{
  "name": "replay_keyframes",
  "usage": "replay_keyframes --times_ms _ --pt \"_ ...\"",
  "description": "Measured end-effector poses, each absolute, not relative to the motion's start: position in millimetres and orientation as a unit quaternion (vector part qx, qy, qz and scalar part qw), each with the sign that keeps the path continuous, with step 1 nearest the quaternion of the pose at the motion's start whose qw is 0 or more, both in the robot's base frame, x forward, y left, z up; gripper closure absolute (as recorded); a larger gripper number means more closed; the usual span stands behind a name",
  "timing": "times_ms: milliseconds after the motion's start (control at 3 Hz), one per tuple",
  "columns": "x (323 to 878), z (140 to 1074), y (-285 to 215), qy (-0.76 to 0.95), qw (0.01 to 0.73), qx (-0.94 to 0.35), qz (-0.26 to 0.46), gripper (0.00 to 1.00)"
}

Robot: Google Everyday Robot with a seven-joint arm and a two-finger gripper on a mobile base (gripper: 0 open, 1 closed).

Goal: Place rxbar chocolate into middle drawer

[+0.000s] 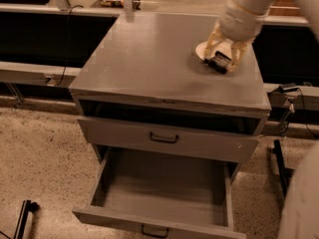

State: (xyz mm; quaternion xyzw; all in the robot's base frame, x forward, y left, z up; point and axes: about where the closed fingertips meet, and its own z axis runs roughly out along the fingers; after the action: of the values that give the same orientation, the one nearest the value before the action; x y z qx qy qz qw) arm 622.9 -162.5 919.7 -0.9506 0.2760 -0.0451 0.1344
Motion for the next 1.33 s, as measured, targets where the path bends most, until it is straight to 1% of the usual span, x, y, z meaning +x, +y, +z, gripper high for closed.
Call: replay_keyframes --times_ms 333,667,1000,1333 --pt "577.6 943.2 -183.2 0.320 0.169 -0.932 -0.035 1.00" --pt "530.9 929.1 -203.1 0.381 0.161 -0.910 0.015 1.00" --pt "537.4 925.3 -200.8 0.386 0.169 -0.907 0.009 1.00" --pt "534.8 909.6 -200.1 0.382 0.181 -0.906 0.027 1.00"
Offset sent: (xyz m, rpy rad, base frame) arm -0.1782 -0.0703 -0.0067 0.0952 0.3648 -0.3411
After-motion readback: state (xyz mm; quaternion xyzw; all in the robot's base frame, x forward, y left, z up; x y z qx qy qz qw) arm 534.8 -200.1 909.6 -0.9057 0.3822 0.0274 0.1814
